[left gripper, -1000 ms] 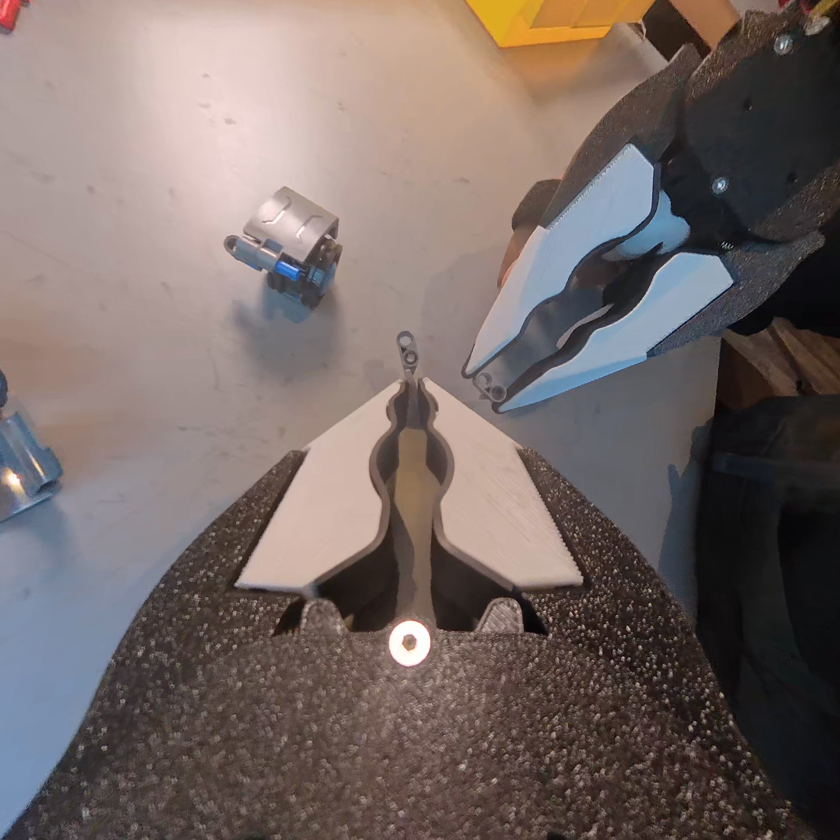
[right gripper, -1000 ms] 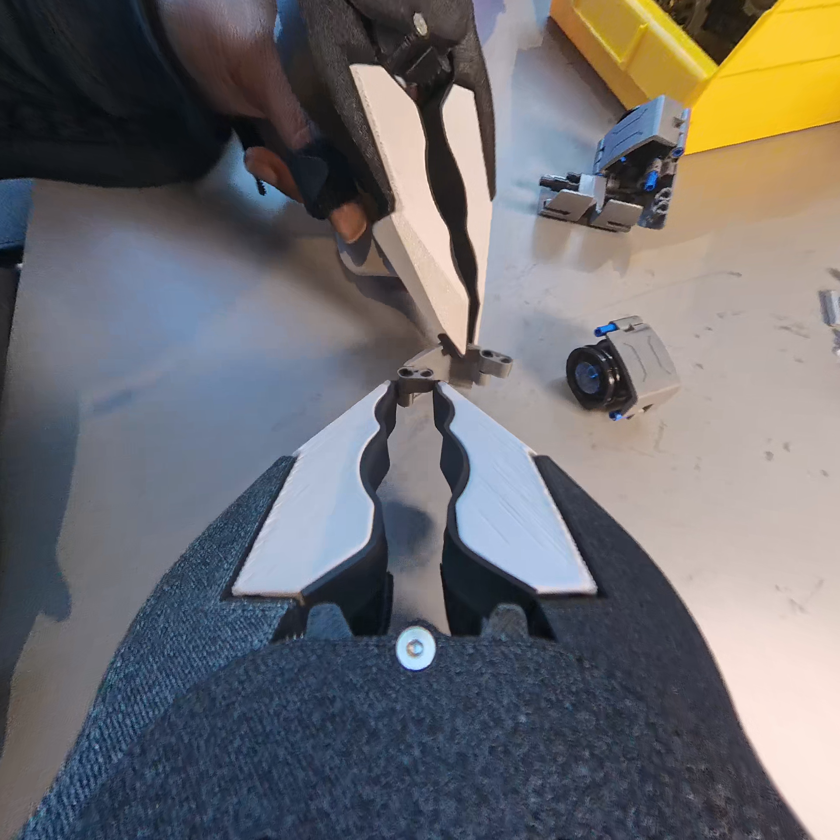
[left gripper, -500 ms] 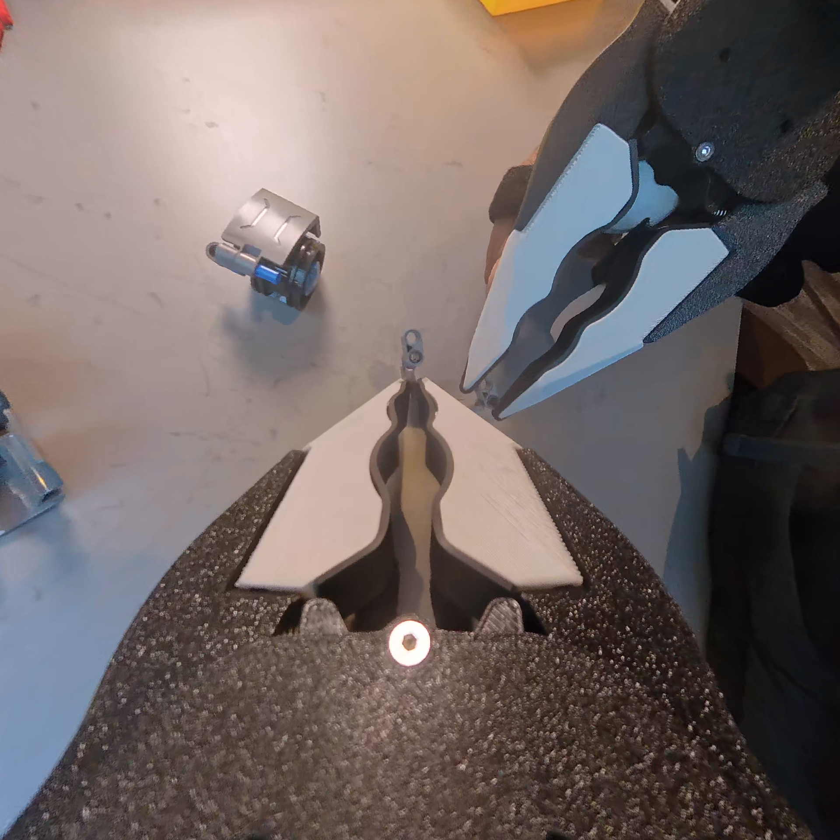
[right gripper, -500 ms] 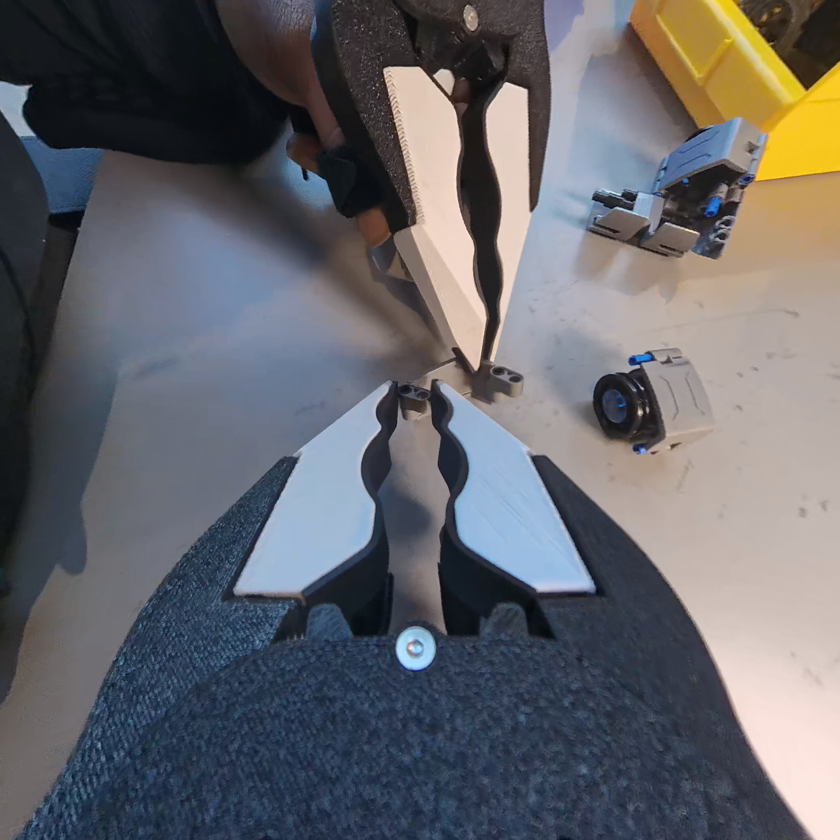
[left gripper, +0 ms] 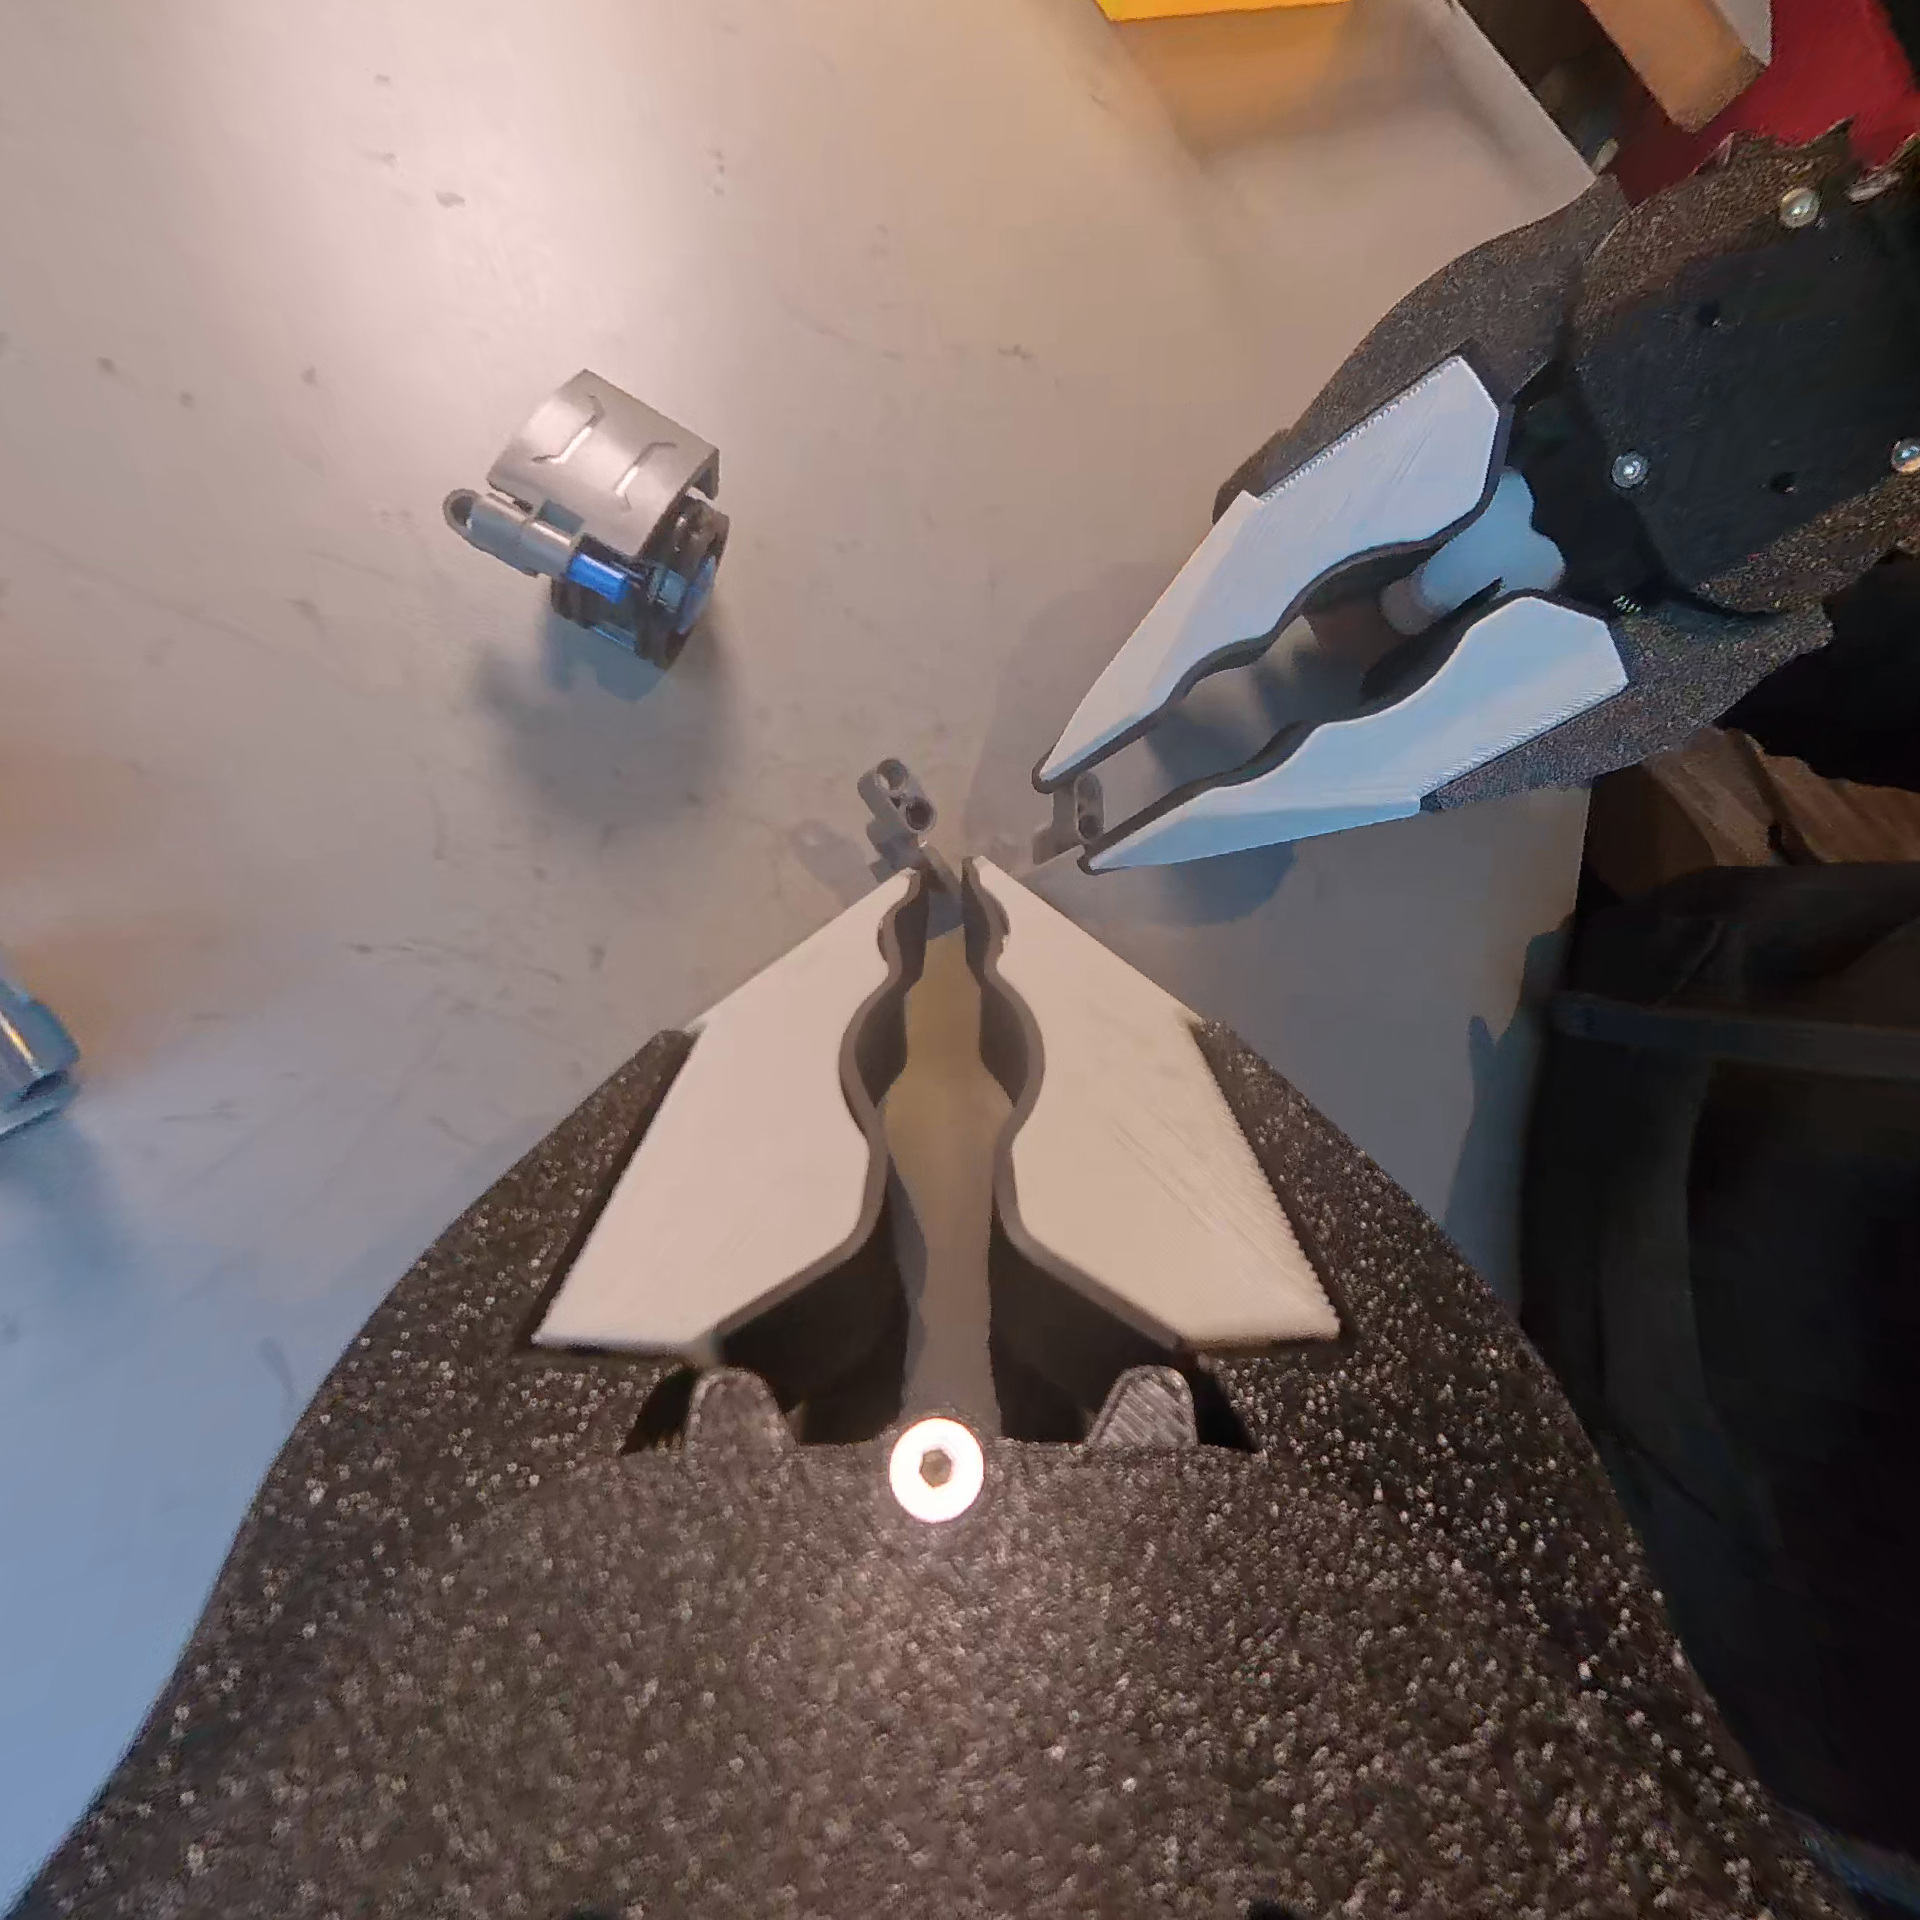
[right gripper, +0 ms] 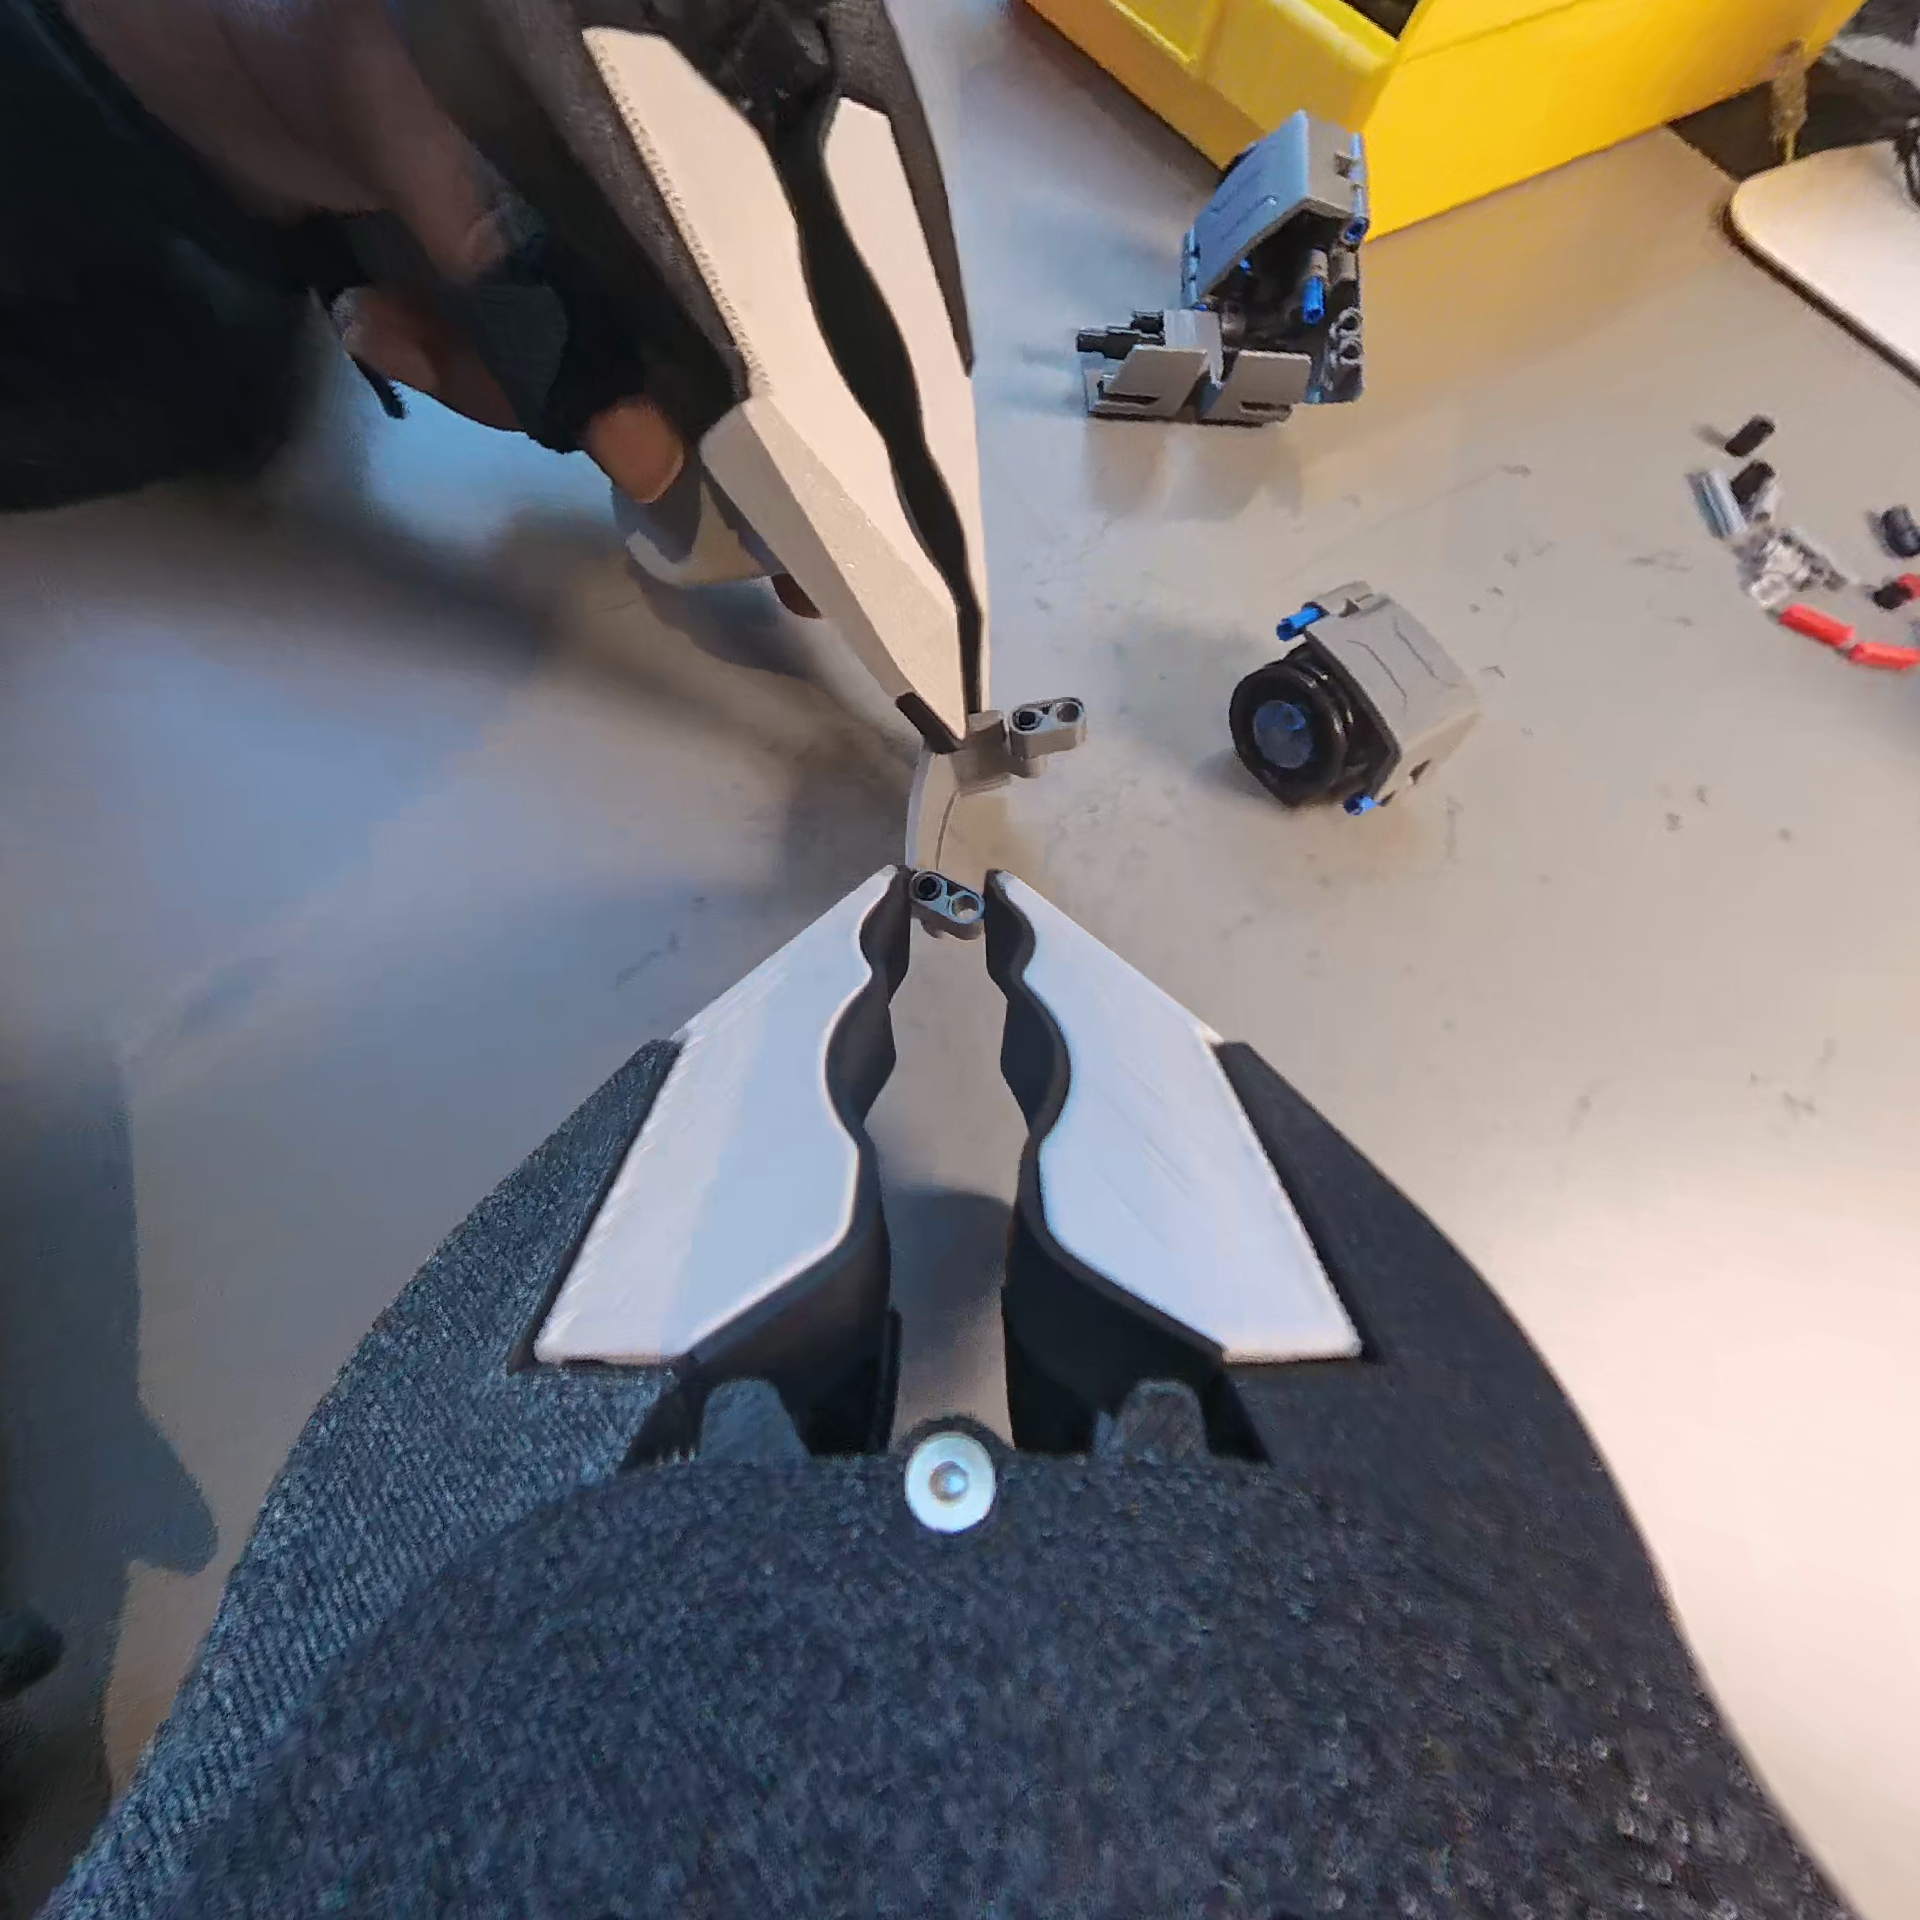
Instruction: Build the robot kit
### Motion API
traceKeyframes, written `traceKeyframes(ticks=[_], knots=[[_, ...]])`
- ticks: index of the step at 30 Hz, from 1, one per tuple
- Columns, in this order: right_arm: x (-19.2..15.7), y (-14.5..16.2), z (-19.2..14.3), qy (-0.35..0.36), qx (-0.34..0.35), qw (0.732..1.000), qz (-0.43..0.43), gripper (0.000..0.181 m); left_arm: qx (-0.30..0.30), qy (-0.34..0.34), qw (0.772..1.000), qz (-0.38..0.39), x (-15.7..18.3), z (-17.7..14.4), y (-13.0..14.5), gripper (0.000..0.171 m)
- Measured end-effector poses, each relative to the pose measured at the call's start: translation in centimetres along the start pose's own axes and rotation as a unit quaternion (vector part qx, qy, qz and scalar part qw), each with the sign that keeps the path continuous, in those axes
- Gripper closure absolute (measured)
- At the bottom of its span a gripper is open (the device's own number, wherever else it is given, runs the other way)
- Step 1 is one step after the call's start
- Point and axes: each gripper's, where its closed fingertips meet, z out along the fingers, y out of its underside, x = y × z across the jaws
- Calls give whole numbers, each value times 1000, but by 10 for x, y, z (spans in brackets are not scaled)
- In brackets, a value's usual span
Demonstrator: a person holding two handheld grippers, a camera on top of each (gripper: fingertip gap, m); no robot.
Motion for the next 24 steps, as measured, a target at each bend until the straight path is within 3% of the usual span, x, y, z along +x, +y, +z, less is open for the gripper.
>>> traceKeyframes(ticks=[8, 13, 17, 20, 24], knots=[[0, 0, 1, -44, -7, 998, 43, 169, 5, 23, 999, -27, 0, -2, 0, 166], [-3, 1, -2, -94, -9, 995, -23, 155, 16, 36, 998, -50, -2, -2, -2, 169], [-15, -6, 0, -128, -4, 989, -72, 155, 20, 40, 997, -57, -3, -1, -3, 169], [-18, -9, 5, -137, -1, 987, -86, 174, 22, 42, 997, -59, -2, -1, -4, 169], [-26, -25, -13, -221, 55, 973, -31, 175, 62, 125, 989, -53, 16, -15, -17, 168]])
